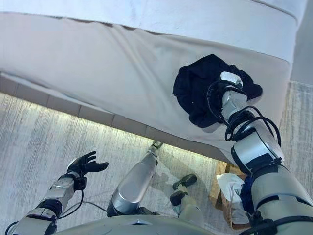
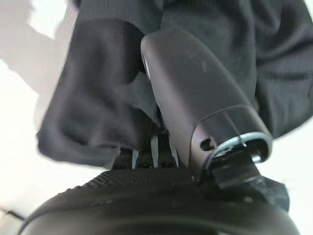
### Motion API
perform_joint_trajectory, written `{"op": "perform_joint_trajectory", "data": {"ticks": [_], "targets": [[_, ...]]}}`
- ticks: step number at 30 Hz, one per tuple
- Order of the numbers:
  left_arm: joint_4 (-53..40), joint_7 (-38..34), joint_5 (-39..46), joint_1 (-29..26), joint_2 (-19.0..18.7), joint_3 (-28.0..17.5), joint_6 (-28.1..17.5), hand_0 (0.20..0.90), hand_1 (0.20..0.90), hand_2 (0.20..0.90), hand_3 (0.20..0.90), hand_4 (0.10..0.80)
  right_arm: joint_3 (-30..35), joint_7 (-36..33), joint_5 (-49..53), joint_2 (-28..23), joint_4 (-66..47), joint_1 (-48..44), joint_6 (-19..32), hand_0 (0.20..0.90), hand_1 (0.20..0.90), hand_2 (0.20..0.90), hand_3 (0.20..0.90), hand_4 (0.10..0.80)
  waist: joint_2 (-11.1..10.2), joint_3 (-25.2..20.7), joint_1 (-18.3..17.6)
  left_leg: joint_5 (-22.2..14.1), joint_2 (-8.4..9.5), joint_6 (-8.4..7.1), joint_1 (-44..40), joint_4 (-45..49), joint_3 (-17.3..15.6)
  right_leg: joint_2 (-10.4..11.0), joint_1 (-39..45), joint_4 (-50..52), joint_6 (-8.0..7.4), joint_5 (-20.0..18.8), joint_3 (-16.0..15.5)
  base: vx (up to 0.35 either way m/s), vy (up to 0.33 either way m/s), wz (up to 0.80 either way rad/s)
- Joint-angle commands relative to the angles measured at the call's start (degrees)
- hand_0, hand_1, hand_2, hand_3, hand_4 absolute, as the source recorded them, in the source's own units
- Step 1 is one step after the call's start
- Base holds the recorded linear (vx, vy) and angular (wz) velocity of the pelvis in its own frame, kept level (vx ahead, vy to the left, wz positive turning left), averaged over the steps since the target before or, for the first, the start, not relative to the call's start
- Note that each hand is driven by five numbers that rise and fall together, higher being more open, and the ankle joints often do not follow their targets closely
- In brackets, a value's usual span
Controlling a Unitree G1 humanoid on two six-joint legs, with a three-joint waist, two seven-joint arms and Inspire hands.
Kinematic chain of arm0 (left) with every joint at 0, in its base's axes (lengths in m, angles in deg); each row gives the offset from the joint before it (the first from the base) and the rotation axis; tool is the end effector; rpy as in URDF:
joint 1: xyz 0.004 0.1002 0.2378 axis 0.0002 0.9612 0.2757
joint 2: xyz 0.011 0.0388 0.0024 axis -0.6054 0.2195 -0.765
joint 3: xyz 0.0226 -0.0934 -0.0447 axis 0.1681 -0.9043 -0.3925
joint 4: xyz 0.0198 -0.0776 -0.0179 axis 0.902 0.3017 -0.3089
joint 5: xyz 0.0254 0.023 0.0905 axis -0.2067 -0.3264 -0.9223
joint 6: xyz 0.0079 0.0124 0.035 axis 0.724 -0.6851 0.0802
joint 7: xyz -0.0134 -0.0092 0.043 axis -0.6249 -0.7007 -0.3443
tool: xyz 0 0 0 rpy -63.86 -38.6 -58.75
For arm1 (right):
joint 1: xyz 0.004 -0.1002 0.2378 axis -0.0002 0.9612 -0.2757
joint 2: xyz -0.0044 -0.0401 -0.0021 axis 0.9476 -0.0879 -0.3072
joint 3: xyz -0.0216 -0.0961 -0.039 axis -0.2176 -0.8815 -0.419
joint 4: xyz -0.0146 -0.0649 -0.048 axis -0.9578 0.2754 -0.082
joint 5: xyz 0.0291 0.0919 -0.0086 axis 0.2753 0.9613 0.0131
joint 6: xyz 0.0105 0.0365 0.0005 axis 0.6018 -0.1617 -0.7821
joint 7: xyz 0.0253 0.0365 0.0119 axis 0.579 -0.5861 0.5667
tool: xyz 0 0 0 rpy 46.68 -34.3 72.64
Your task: Pick up the clothes from the bed and place them into the basket
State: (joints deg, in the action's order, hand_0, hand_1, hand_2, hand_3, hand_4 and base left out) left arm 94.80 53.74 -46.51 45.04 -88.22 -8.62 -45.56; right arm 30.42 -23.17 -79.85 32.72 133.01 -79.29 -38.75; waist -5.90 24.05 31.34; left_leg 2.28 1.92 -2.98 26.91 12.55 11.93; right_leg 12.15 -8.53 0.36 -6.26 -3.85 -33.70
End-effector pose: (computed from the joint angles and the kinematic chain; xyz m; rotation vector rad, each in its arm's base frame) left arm 0.1588 0.2858 -0.0535 0.1726 0.7576 0.2550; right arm 0.3531 -0.2339 0.1410 -1.3370 0.4376 -0.0933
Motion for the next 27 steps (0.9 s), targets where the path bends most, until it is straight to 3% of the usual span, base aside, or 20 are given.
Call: {"op": "perform_joint_trajectory", "data": {"ticks": [1, 3, 5, 8, 11, 13, 15, 20, 27], "targets": [[-1.7, 0.4, 1.6, 1.1, -1.7, 3.1, -3.1, 0.9, 0.9, 0.9, 0.9, 0.8, -2.4, 1.3, -1.8, -5.1, -0.1, -8.9, -4.8, 0.9, 0.9, 0.9, 0.9, 0.8, 1.6, 4.3, 1.8, 1.5, 0.44, 2.51, -4.4, -9.9, -1.6, 1.2, 6.7, 8.9, -0.38, 6.4, -1.4, -0.031, -0.035, 0.13], [-2.7, 0.4, 1.5, 1.1, -1.4, 3.3, -3.5, 0.9, 0.9, 0.9, 0.9, 0.8, -2.3, 3.9, -3.2, -4.8, 1.8, -8.9, -6.7, 0.9, 0.9, 0.9, 0.9, 0.8, 2.1, 5.2, 2.4, 2.2, 0.45, 2.31, -3.8, -10.4, -1.2, 1.2, 6.4, 9.4, -0.37, 6.9, -2.3, -0.033, -0.05, 0.17], [-4.1, 0.4, 1.5, 0.9, -1.1, 4.0, -3.7, 0.9, 0.9, 0.9, 0.9, 0.8, -2.1, 3.7, -1.9, -4.2, 4.1, -8.8, -7.1, 0.3, 0.3, 0.3, 0.2, 0.1, 2.9, 5.7, 3.2, 2.9, 0.62, 2.17, -2.9, -10.8, -0.4, 1.3, 5.7, 9.9, -0.36, 7.3, -3.6, -0.023, -0.082, 0.19], [-5.3, 0.0, 1.2, 1.0, -0.7, 4.7, -3.2, 0.9, 0.9, 0.9, 0.9, 0.8, -0.6, -1.8, 3.1, -3.1, 3.6, -8.6, -5.6, 0.3, 0.3, 0.3, 0.2, 0.1, 3.5, 5.7, 3.2, 3.1, 0.49, 2.02, -2.4, -10.9, 0.1, 1.2, 4.7, 10.3, -0.33, 7.5, -4.1, -0.018, -0.068, 0.16], [-4.8, -0.3, 0.8, 1.1, -0.6, 5.3, -3.2, 0.9, 0.9, 0.9, 0.9, 0.8, 1.2, -9.1, 7.9, -2.6, 0.7, -9.0, -0.9, 0.3, 0.3, 0.3, 0.2, 0.1, 3.5, 5.7, 2.4, 3.0, -0.08, 1.74, -3.1, -11.2, -0.2, 0.7, 4.6, 9.9, -0.37, 7.5, -3.4, -0.032, -0.057, 0.06], [-4.0, -1.1, 0.6, 1.4, -0.6, 5.2, -3.4, 0.9, 0.9, 0.9, 0.9, 0.8, 2.2, -15.1, 10.8, -2.9, -4.4, -9.4, 3.5, 0.3, 0.3, 0.3, 0.2, 0.1, 2.6, 5.7, 1.1, 2.4, -0.75, 1.56, -4.8, -11.3, -0.7, 0.0, 5.4, 9.4, -0.29, 7.5, -1.7, -0.025, -0.09, -0.07], [-3.2, -1.7, -0.6, 1.8, -0.8, 4.6, -3.3, 0.9, 0.9, 0.9, 0.9, 0.8, 3.3, -19.9, 12.0, -3.7, -11.0, -9.1, 4.6, 0.3, 0.3, 0.3, 0.2, 0.1, 1.5, 5.2, -0.3, 1.9, -1.58, 1.33, -6.6, -11.7, -1.4, -0.8, 6.2, 8.7, -0.26, 7.5, 0.0, 0.007, -0.122, -0.19], [-1.2, -2.4, -4.3, 4.6, -1.3, 2.2, -2.9, 0.9, 0.9, 0.9, 0.9, 0.8, 9.8, -28.4, 11.1, -8.3, -32.3, -2.9, 4.8, 0.3, 0.3, 0.3, 0.2, 0.1, -1.8, 0.5, -5.7, 0.2, -4.05, 1.09, -12.6, -13.7, -5.0, -3.6, 8.7, 5.7, -0.14, 7.8, 6.0, 0.037, -0.098, -0.39], [0.4, -1.4, -11.6, 7.2, -0.5, 1.6, 0.2, 0.9, 0.9, 0.9, 0.9, 0.8, 19.7, -30.0, 7.7, -16.2, -48.9, 8.7, 2.7, 0.3, 0.3, 0.3, 0.2, 0.1, -2.5, -8.8, -13.9, -1.7, -4.2, 2.47, -20.9, -13.9, -11.0, -5.5, 12.4, 1.5, -0.21, 6.3, 12.0, 0.059, -0.035, -0.51]]}}
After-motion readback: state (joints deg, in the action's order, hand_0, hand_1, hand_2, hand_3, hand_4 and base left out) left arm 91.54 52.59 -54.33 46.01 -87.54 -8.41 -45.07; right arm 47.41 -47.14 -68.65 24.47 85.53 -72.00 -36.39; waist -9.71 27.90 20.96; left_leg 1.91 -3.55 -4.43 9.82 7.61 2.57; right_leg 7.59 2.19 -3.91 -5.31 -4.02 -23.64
